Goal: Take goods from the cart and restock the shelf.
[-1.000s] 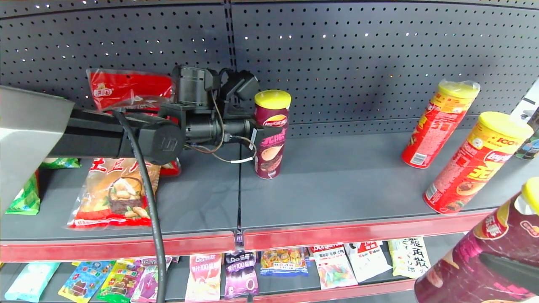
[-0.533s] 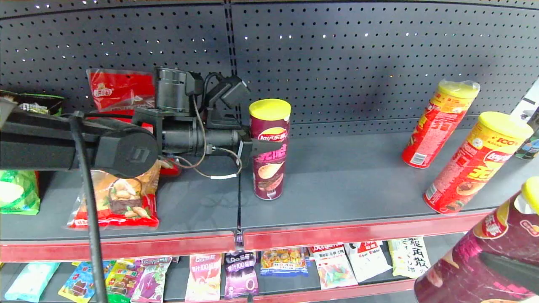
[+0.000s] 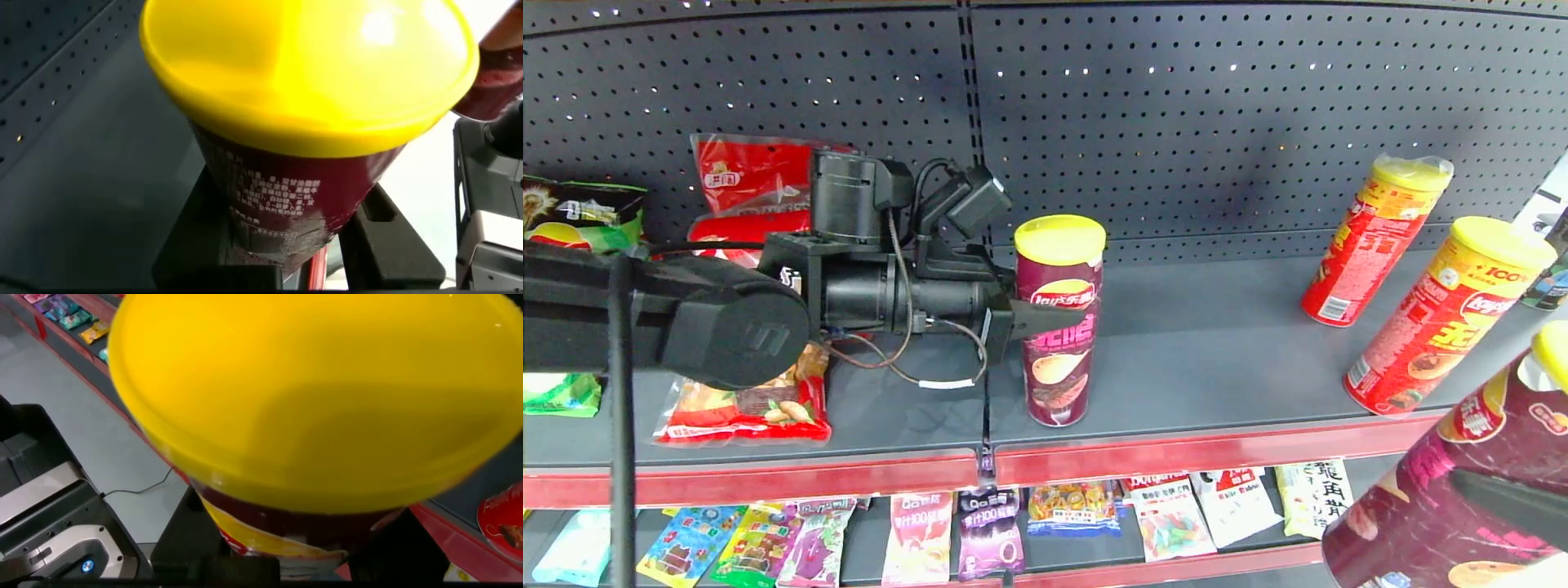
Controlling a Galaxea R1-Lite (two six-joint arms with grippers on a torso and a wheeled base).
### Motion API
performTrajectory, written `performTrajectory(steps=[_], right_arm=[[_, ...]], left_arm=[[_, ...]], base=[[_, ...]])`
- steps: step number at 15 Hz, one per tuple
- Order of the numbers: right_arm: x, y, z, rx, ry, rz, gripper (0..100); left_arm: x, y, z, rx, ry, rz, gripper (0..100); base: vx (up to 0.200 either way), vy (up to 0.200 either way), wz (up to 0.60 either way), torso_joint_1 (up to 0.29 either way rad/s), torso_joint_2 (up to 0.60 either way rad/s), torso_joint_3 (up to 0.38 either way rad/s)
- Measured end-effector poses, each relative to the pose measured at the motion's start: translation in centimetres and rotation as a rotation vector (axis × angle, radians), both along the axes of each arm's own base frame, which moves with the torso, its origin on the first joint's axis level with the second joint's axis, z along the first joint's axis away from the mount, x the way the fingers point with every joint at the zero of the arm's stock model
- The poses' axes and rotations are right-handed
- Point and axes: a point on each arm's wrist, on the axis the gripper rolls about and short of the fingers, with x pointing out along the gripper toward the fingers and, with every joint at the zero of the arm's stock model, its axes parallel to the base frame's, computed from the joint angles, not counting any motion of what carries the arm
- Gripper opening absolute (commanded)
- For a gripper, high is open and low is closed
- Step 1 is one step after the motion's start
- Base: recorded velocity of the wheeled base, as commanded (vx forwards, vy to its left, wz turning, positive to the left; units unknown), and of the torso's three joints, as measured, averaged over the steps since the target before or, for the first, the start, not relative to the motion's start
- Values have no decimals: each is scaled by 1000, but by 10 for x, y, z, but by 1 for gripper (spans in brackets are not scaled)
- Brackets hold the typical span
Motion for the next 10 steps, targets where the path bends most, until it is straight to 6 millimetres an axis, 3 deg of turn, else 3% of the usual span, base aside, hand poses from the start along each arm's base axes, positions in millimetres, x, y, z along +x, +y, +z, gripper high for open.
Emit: performTrajectory(steps=[4, 10], right_arm=[[3, 1, 1, -3, 5, 1, 0], [9, 3, 6, -3, 2, 2, 0]], left_arm=[[-8, -3, -12, 5, 15, -18, 0], [-10, -2, -14, 10, 16, -10, 0]], base=[[0, 0, 0, 0, 0, 0], [0, 0, 0, 0, 0, 0]])
